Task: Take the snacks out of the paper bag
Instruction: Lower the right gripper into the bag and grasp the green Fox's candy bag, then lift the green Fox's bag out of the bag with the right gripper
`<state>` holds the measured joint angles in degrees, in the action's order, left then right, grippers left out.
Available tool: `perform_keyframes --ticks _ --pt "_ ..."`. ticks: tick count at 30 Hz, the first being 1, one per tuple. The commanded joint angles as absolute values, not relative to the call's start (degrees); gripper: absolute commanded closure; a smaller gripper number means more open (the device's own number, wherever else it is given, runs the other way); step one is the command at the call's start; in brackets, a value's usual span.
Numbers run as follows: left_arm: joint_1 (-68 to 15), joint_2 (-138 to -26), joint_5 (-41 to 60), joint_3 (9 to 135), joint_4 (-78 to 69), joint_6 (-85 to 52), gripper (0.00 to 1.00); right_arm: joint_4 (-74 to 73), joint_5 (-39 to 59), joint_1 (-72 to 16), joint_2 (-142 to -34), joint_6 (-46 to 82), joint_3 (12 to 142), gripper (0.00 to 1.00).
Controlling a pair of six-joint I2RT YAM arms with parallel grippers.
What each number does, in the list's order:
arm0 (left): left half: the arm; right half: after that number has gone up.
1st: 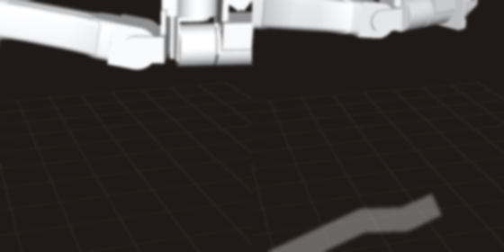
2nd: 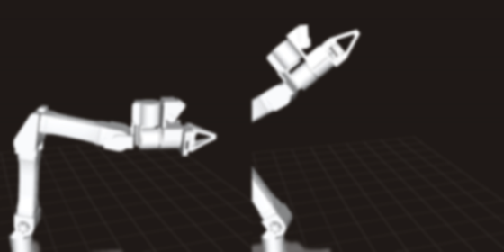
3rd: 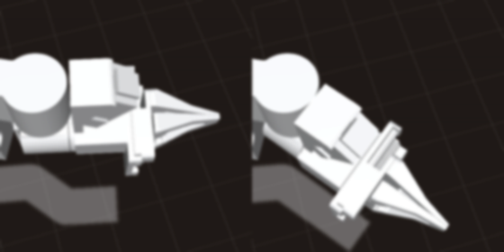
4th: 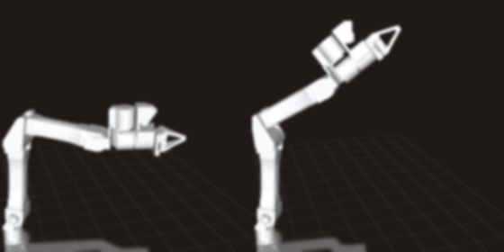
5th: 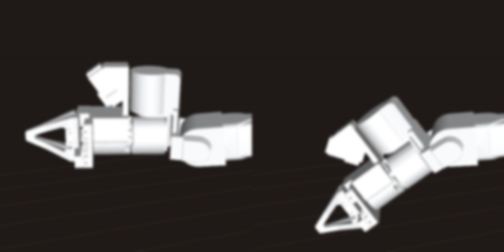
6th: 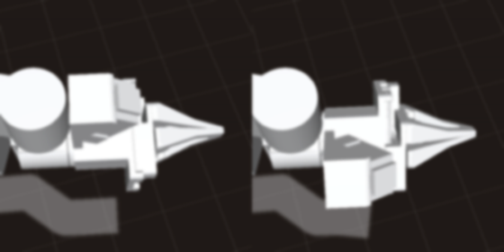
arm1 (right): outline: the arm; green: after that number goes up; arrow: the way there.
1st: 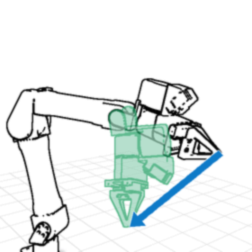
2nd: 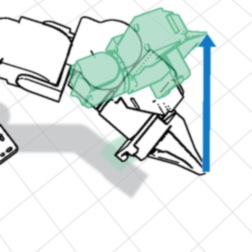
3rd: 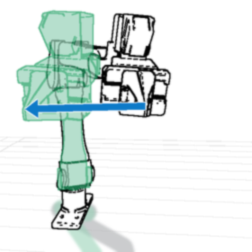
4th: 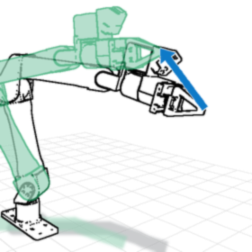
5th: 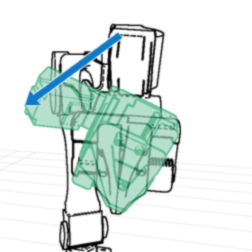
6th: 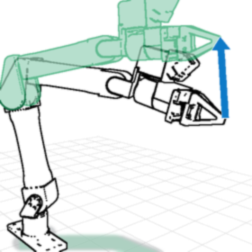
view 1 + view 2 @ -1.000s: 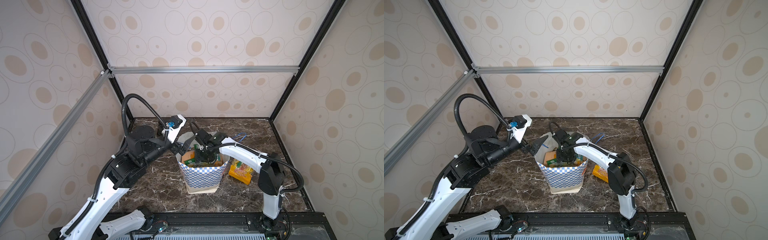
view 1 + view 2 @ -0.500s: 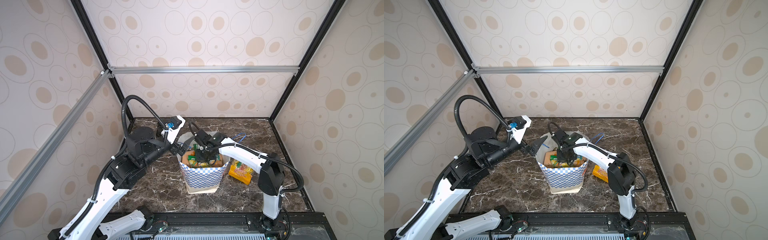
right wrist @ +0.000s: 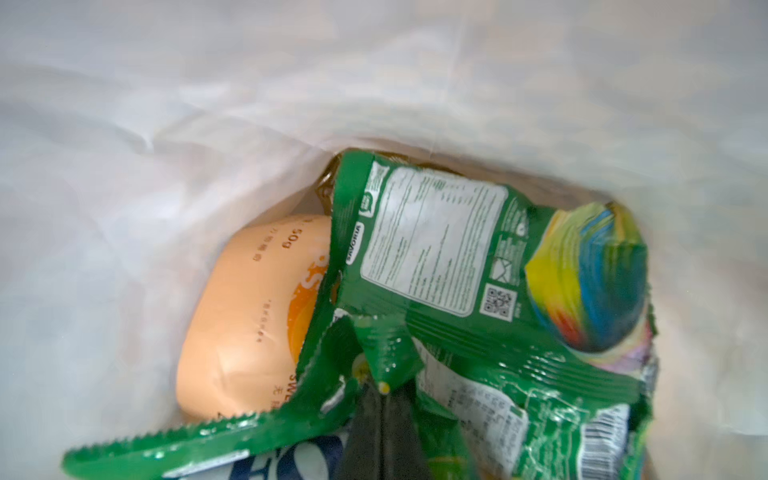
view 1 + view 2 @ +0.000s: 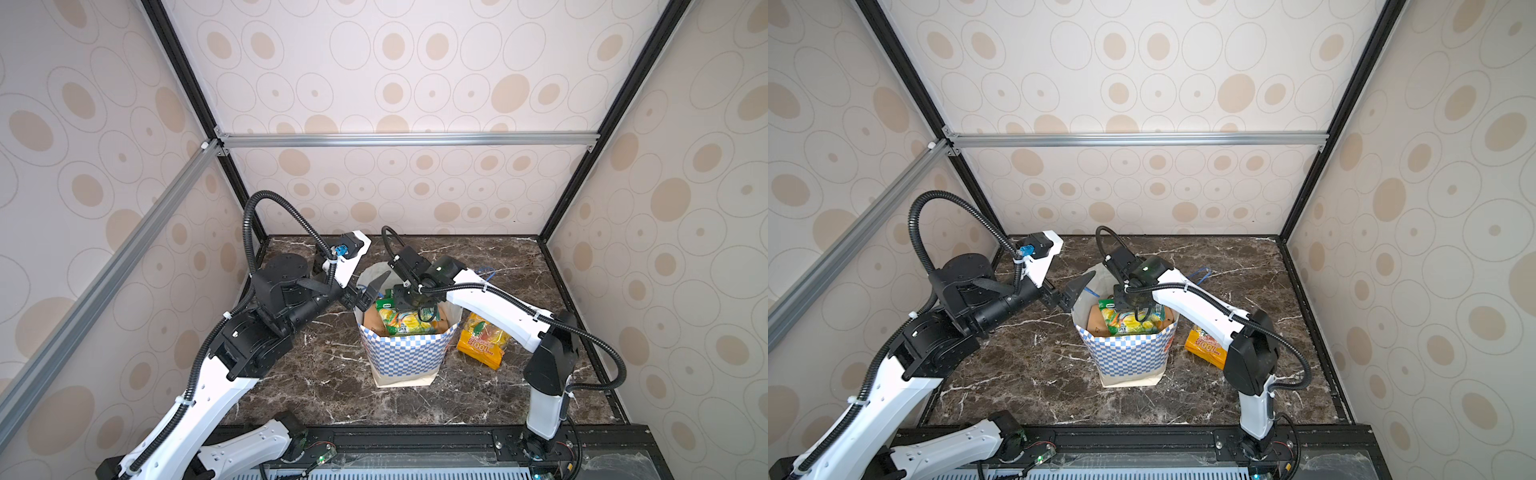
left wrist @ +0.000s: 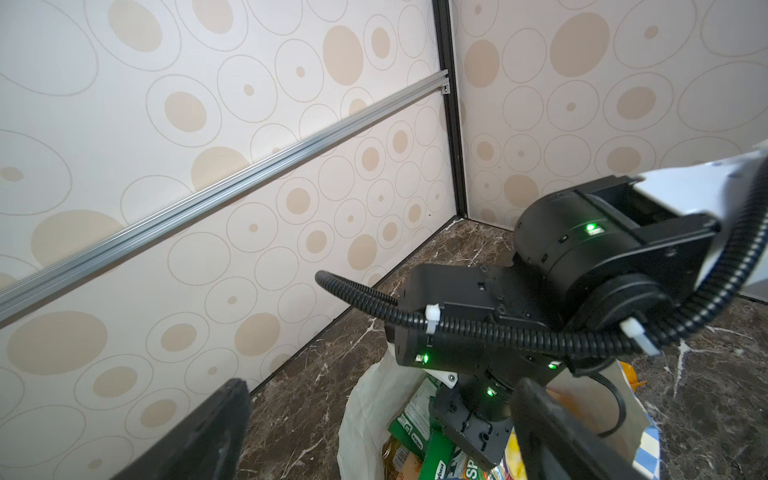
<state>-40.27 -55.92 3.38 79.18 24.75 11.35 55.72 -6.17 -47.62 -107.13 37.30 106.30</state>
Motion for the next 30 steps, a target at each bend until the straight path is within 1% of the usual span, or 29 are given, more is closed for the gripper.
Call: perform_keyframes --ticks 1,15,20,24,30 --pt "-40.5 -55.6 3.6 79.2 22.8 11.8 0.02 57.2 -8.9 -47.6 -104.3 36.8 109.7 1.0" --pt "-40.6 -55.1 4.0 79.1 22.4 11.4 0.02 58.2 -11.9 -47.6 -102.5 37.3 114.6 1.0" --pt "-40.6 -54.6 5.6 78.9 20.8 11.4 0.02 60.4 -14.1 -47.5 -102.5 36.4 121.7 1.0" --pt "-40.6 -55.2 6.3 79.4 21.1 11.4 0.02 61.9 -16.9 -47.4 -103.2 34.7 129.5 1.0" --pt "-40.6 -56.9 9.8 81.3 22.9 11.6 0.02 62.2 -21.6 -46.0 -104.2 33.0 141.3 1.0"
